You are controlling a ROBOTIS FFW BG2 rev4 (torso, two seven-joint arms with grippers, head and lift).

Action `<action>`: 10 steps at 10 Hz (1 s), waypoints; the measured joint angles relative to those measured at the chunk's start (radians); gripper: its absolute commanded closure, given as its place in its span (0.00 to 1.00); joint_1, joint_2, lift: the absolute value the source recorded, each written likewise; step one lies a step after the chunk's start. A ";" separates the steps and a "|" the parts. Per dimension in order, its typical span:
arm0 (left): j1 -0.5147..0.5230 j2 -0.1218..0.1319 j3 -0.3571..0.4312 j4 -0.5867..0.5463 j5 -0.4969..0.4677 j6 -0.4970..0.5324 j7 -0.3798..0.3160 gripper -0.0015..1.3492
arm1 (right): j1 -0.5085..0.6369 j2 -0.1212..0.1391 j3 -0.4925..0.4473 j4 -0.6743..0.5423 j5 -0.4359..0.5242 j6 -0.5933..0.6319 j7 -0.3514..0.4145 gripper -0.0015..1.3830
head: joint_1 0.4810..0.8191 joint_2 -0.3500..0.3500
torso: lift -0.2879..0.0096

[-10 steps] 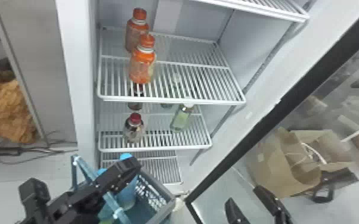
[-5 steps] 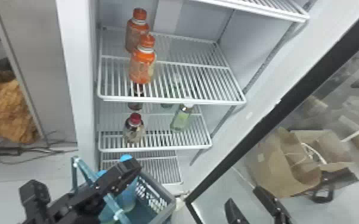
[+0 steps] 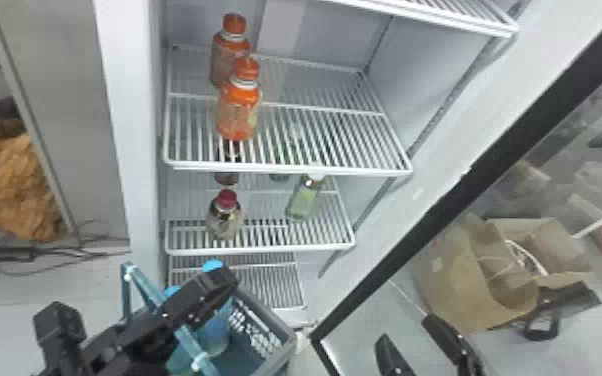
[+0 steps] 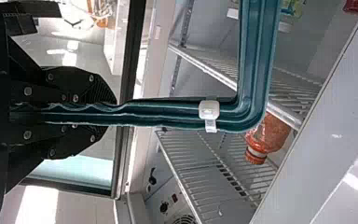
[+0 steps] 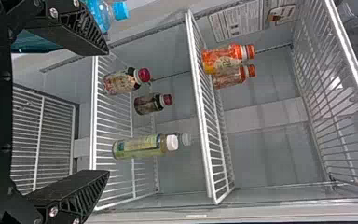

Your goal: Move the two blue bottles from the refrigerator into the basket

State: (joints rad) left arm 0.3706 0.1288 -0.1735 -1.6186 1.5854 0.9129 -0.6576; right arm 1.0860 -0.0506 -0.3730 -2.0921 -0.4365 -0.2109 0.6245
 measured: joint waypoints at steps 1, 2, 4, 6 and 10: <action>0.000 0.000 0.000 0.000 0.000 0.000 0.000 0.89 | -0.001 -0.001 0.000 0.002 0.000 0.001 0.001 0.10 | 0.63 0.00 | 0.93; 0.000 0.000 0.000 0.000 0.000 0.000 -0.001 0.89 | -0.002 -0.001 0.001 0.002 0.000 0.002 0.001 0.10 | 0.63 0.00 | 0.93; 0.000 0.000 0.000 -0.001 0.000 0.000 0.000 0.89 | -0.004 -0.003 0.002 0.005 0.000 0.002 0.001 0.10 | 0.63 0.00 | 0.93; 0.000 0.000 0.000 -0.001 0.000 0.000 0.000 0.89 | -0.007 -0.003 0.004 0.011 -0.003 0.002 0.001 0.10 | 0.63 0.00 | 0.93; 0.000 0.000 0.000 -0.001 -0.003 0.002 0.000 0.89 | -0.011 -0.007 0.006 0.021 -0.006 0.002 0.001 0.10 | 0.63 0.00 | 0.93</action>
State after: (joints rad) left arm 0.3704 0.1288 -0.1735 -1.6195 1.5825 0.9151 -0.6572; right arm 1.0746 -0.0571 -0.3669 -2.0712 -0.4420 -0.2087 0.6258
